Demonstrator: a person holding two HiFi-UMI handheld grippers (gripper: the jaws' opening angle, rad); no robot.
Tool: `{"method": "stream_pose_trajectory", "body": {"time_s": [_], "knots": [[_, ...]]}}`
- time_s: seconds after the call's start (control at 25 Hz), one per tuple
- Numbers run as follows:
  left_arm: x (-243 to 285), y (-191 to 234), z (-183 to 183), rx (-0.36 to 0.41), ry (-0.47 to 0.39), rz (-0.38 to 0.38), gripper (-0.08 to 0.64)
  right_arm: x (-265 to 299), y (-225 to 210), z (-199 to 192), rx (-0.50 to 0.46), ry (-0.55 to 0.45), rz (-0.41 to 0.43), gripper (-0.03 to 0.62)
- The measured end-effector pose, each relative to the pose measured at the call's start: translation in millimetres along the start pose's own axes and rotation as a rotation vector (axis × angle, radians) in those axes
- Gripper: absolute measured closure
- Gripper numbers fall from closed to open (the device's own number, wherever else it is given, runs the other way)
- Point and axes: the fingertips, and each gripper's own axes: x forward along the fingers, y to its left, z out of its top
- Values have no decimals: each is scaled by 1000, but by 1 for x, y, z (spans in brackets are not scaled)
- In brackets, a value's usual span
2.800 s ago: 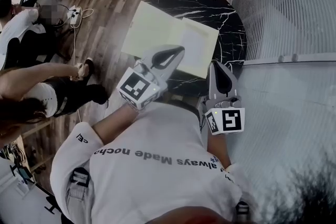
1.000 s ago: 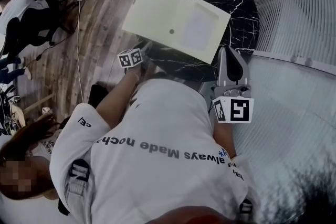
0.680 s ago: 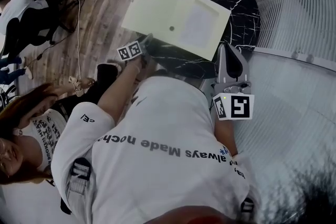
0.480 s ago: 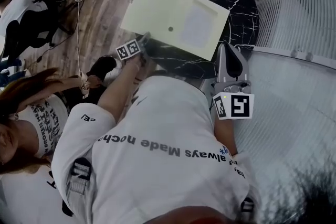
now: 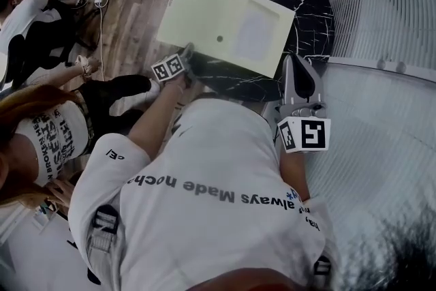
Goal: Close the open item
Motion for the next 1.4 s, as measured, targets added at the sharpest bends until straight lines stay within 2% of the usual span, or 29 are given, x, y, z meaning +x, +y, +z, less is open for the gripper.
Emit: {"method": "stream_pose_trajectory", "body": {"time_s": [0.2,0.36,0.48,0.64,0.8,1.04,1.4], "knots": [[-3,-24,2,93,1,-14,552,-2,-3,0,-2,-2,-3,591],[-5,-44,0,236,16,15,552,-4,-6,-4,-1,0,0,591],[-6,-62,-1,377,31,46,552,-5,-7,-3,-5,0,3,591],[-4,-86,-6,612,75,103,548,-6,-7,-1,-5,-1,5,591],[6,-115,-15,812,117,128,545,-7,-13,-2,-2,0,5,591],[22,-134,-43,1022,232,154,538,-12,-23,-5,5,-2,-3,591],[46,-163,-100,1241,440,64,514,-17,-39,-11,20,5,-20,591]]}}
